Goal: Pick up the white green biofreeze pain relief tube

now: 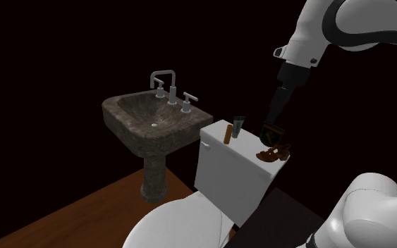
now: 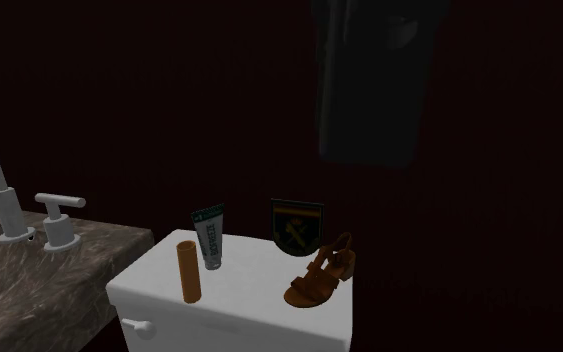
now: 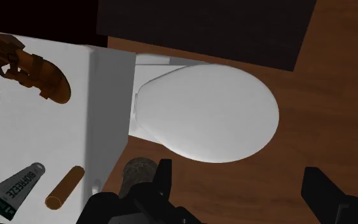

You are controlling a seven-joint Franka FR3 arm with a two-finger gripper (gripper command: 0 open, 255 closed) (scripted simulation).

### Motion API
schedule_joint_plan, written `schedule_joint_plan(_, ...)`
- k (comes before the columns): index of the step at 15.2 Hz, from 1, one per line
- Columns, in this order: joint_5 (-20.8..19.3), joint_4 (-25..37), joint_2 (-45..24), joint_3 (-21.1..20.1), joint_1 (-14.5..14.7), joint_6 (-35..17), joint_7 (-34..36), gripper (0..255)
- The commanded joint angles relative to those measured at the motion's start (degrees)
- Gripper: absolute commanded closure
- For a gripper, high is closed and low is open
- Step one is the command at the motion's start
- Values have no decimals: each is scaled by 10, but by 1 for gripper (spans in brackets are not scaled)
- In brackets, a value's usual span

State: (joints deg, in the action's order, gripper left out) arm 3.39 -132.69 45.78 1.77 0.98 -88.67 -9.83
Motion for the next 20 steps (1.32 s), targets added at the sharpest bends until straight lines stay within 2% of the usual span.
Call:
schedule_joint_plan(1, 0, 0, 0, 0, 0, 0, 0, 0)
schedule_joint_plan(7, -48, -18, -56, 64, -5, -75, -105, 0)
schedule_joint_plan(12, -75, -9, -125, 116, -5, -139, -190, 0)
schedule_joint_plan(20, -80, 49, -270, 194, 4, -234, -329, 0)
